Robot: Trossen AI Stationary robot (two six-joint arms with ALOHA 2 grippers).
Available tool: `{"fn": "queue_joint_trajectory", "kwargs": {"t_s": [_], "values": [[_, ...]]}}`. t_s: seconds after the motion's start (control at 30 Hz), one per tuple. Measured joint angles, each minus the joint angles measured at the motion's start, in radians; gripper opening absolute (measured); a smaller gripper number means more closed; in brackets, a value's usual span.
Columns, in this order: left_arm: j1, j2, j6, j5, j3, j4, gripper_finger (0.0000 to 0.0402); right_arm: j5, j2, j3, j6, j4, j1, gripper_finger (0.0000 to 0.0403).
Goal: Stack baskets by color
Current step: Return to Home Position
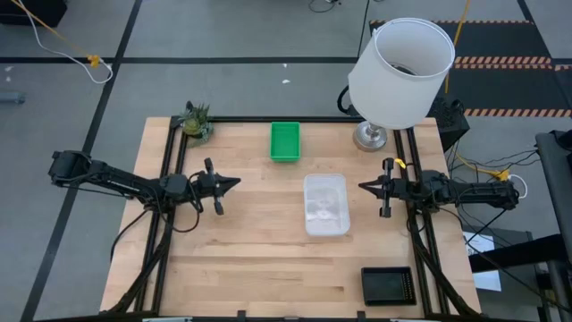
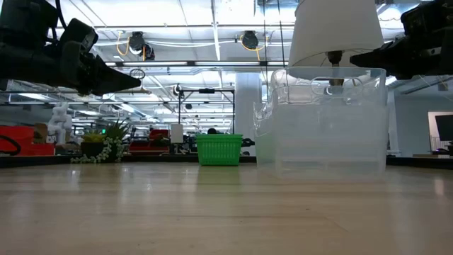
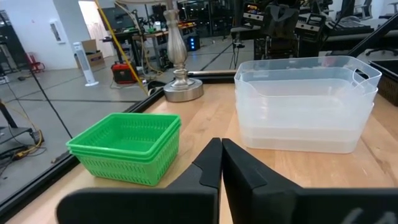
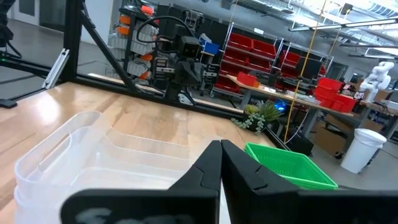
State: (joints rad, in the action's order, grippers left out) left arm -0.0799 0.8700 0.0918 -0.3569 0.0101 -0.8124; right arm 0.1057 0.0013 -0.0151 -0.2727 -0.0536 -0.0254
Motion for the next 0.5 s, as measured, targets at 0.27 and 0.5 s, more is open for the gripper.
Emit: {"fn": "queue_joint_trajectory", "kwargs": {"t_s": [0.27,0.5], "values": [[0.0,0.0,-0.006,0.027,0.0,0.0,0.0003,-0.003,0.0,0.0,0.023,0.0,0.0,0.0],[0.002,-0.013,0.01,0.097,0.0,-0.008,0.0005,-0.006,0.001,0.0,0.04,0.006,0.0,0.0]]}}
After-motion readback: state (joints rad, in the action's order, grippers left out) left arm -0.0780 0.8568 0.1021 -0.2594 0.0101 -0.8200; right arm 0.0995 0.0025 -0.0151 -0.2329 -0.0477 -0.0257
